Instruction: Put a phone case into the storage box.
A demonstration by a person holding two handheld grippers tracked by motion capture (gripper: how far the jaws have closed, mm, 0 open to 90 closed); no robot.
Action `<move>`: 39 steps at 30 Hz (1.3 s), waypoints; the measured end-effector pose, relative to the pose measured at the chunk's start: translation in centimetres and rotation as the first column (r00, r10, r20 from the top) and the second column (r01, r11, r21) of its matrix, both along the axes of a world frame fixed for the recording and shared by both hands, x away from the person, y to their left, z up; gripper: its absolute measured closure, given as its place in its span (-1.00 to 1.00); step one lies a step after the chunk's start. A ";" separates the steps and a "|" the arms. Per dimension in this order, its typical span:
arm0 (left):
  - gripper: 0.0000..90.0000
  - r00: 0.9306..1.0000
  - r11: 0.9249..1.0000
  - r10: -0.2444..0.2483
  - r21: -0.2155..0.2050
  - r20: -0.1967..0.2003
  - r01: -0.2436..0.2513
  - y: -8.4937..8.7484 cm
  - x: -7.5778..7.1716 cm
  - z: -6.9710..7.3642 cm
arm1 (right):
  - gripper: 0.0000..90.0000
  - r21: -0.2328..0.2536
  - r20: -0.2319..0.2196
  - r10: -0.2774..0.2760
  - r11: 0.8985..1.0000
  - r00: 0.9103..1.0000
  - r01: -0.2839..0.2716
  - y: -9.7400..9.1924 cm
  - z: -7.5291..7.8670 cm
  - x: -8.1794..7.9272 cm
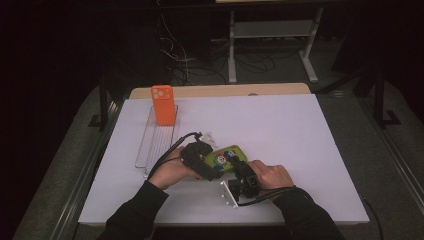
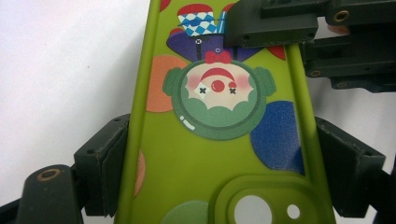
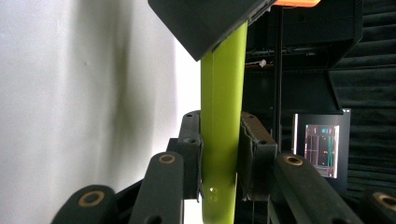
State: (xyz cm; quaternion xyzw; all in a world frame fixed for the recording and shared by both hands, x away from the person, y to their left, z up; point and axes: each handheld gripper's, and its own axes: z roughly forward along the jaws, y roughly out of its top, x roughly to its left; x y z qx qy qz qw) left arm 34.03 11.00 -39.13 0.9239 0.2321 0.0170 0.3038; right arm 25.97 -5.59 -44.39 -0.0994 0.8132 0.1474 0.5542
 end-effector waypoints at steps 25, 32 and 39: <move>-1.00 1.000 0.999 -0.010 -0.053 0.026 0.011 1.0 0.1 0.7 | 0.67 0.031 -0.003 -0.050 0.998 0.999 0.050 -0.5 0.0 0.4; -1.00 1.000 0.998 0.007 -0.063 0.028 -0.006 2.0 0.2 1.0 | 0.67 0.092 -0.044 -0.104 0.990 0.994 0.108 -1.4 0.6 1.0; -1.00 1.000 0.998 0.017 -0.054 0.026 -0.016 2.6 0.4 0.9 | 0.68 0.147 -0.116 -0.125 0.979 0.985 0.141 -2.1 1.3 1.5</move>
